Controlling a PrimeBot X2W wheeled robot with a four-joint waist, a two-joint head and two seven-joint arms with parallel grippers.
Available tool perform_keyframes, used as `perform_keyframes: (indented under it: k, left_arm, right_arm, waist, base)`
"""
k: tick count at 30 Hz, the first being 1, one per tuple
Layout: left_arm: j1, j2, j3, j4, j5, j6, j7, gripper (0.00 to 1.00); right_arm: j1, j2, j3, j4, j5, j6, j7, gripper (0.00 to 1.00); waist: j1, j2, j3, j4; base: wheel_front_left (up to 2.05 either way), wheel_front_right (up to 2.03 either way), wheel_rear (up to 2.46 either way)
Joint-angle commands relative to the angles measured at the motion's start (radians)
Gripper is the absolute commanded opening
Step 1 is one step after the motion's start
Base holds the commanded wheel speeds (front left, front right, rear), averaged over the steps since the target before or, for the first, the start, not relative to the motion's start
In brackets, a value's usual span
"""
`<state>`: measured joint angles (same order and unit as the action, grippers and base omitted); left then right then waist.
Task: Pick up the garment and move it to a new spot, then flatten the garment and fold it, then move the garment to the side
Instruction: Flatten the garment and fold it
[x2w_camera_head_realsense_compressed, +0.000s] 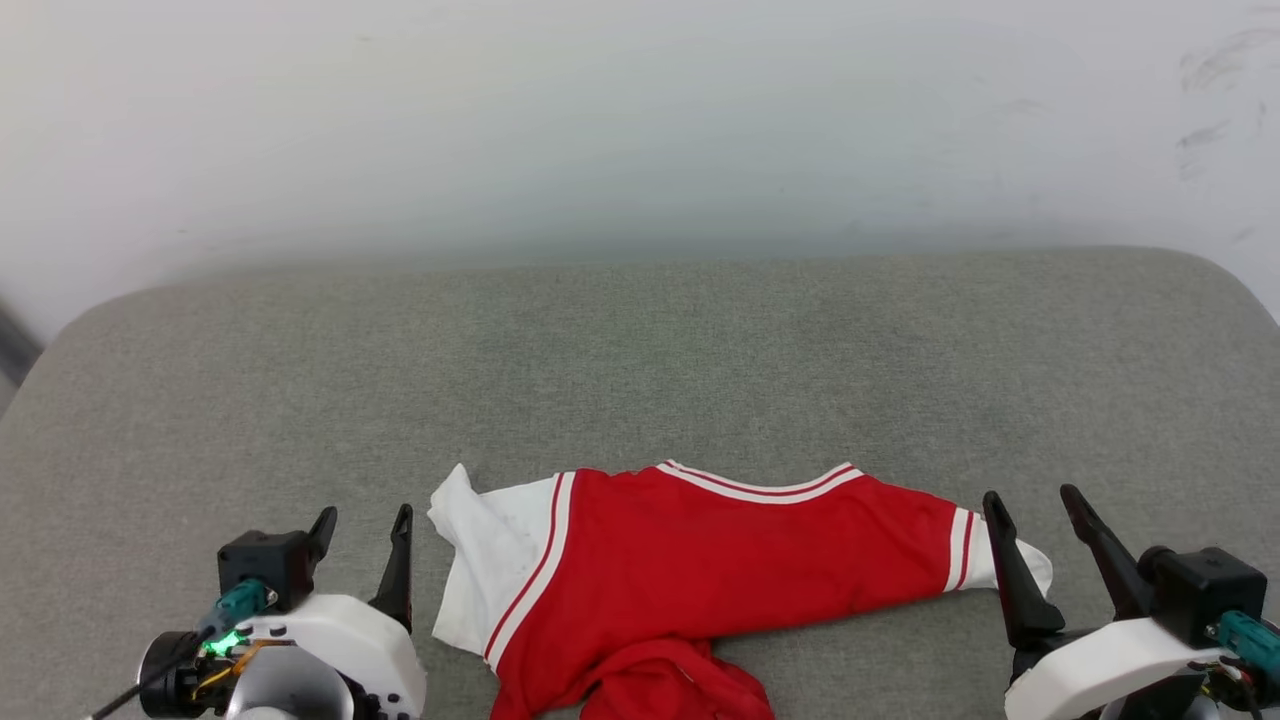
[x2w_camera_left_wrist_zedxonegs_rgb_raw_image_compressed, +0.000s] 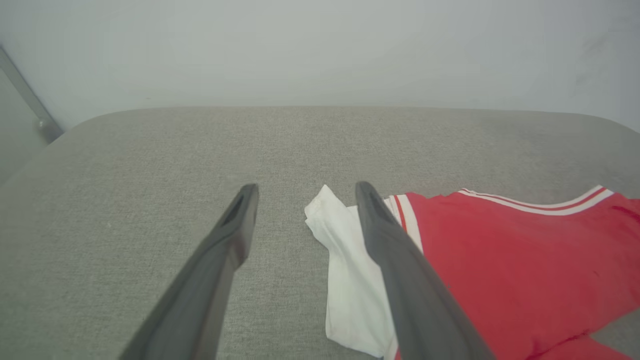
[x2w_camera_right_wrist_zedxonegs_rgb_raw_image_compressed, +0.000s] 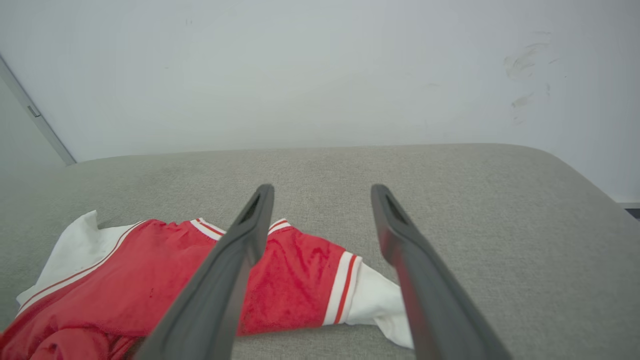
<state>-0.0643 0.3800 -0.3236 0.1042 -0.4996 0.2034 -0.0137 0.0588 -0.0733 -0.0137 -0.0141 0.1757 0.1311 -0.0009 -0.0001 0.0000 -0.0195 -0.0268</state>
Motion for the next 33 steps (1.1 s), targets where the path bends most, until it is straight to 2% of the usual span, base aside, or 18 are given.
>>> perform_keyframes:
  k: [1, 3, 7, 12, 20, 24, 25, 26, 27, 28, 33]
  left_arm:
    - [-0.017, 0.006, -0.002, 0.001, -0.008, -0.004, 0.009, 1.00]
    - [-0.042, 0.017, -0.010, 0.011, -0.017, -0.021, 0.053, 1.00]
    - [-0.132, 0.046, -0.021, 0.057, -0.056, -0.083, 0.160, 1.00]
    - [-0.247, 0.084, -0.038, 0.158, -0.118, -0.156, 0.341, 1.00]
    - [-0.331, 0.126, -0.061, 0.299, -0.204, -0.201, 0.609, 1.00]
    - [-0.319, 0.128, -0.086, 0.358, -0.242, -0.202, 0.746, 0.98]
    - [-0.316, 0.125, -0.091, 0.368, -0.253, -0.201, 0.778, 0.59]
    - [-0.311, 0.125, -0.096, 0.376, -0.258, -0.198, 0.799, 0.42]
    - [-0.307, 0.125, -0.102, 0.381, -0.259, -0.195, 0.816, 0.11]
    - [-0.306, 0.120, -0.102, 0.382, -0.267, -0.197, 0.824, 0.00]
    - [-0.313, 0.106, -0.089, 0.378, -0.240, -0.171, 0.737, 0.00]
  right_arm:
    - [0.012, 0.004, 0.002, -0.009, 0.000, -0.001, -0.004, 1.00]
    - [0.020, 0.008, 0.007, -0.023, -0.006, -0.001, 0.003, 1.00]
    - [-0.005, 0.012, 0.020, -0.052, -0.009, -0.001, 0.006, 1.00]
    - [-0.055, 0.010, 0.050, -0.051, -0.010, -0.001, 0.000, 1.00]
    - [-0.099, 0.013, 0.062, -0.008, 0.001, -0.001, -0.030, 1.00]
    - [-0.111, 0.016, 0.069, 0.013, 0.010, -0.001, -0.045, 1.00]
    - [-0.115, 0.017, 0.071, 0.016, 0.013, -0.001, -0.048, 1.00]
    - [-0.120, 0.017, 0.074, 0.021, 0.016, -0.001, -0.052, 1.00]
    - [-0.121, 0.018, 0.075, 0.026, 0.017, -0.001, -0.053, 1.00]
    - [-0.123, 0.018, 0.075, 0.029, 0.017, -0.001, -0.055, 1.00]
    - [-0.128, 0.019, 0.078, 0.051, 0.029, -0.001, -0.057, 1.00]
  waist:
    - [0.0001, 0.0000, 0.005, -0.009]
    - [0.0001, 0.0000, 0.015, -0.023]
    - [0.0001, 0.0000, 0.069, -0.056]
    - [0.0001, 0.0000, 0.134, -0.105]
    - [0.0001, 0.0000, 0.192, -0.153]
    - [0.0001, 0.0000, 0.209, -0.164]
    - [0.0001, 0.0000, 0.213, -0.166]
    - [0.0001, 0.0000, 0.216, -0.167]
    - [0.0001, 0.0000, 0.218, -0.167]
    - [0.0001, 0.0000, 0.220, -0.167]
    - [0.0001, 0.0000, 0.216, -0.157]
  base:
    - [0.00, 0.00, 0.00]
    - [0.00, 0.00, 0.00]
    - [0.00, 0.00, 0.00]
    - [0.00, 0.00, 0.00]
    - [0.00, 0.00, 0.00]
    - [0.00, 0.00, 0.00]
    - [0.00, 0.00, 0.00]
    - [0.00, 0.00, 0.00]
    - [0.00, 0.00, 0.00]
    - [0.00, 0.00, 0.00]
    - [0.00, 0.00, 0.00]
